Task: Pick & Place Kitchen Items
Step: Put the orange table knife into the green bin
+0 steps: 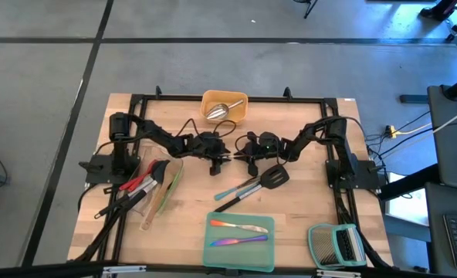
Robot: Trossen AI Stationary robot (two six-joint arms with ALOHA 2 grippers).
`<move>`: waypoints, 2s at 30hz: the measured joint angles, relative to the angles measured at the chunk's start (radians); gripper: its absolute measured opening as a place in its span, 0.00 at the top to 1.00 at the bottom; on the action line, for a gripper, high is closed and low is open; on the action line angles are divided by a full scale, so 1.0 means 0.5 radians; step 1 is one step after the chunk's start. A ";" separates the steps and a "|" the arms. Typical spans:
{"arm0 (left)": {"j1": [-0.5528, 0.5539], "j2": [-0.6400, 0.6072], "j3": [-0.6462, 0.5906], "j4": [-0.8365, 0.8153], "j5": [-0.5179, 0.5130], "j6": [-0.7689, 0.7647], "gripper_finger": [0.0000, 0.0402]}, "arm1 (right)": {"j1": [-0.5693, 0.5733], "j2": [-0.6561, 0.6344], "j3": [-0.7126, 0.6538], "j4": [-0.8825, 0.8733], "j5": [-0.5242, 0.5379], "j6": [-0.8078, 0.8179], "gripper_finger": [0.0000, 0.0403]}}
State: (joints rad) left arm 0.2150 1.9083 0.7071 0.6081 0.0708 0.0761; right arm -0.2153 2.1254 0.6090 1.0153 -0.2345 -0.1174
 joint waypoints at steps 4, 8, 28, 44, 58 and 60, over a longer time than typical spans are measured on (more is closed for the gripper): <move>0.000 0.000 0.000 -0.014 0.000 0.016 0.60 | 0.000 0.000 0.000 0.000 0.004 0.011 0.83; 0.000 0.000 0.000 -0.013 0.000 0.031 0.60 | 0.001 -0.002 0.000 0.000 -0.005 0.040 0.83; 0.000 0.000 0.000 -0.013 -0.069 0.034 0.59 | 0.006 -0.036 0.000 -0.061 -0.049 0.111 0.83; 0.000 0.000 0.000 -0.013 -0.029 0.034 0.59 | 0.053 -0.182 -0.009 -0.303 -0.042 0.076 0.83; -0.002 -0.001 0.000 -0.011 0.019 0.033 0.59 | 0.056 -0.189 -0.009 -0.340 -0.070 0.054 0.61; -0.002 -0.001 0.000 -0.011 0.019 0.033 0.59 | 0.056 -0.190 -0.010 -0.341 -0.072 0.048 0.57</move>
State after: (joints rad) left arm 0.2142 1.9079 0.7071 0.6025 0.0803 0.0925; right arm -0.1871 2.0304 0.6041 0.8448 -0.2703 -0.0937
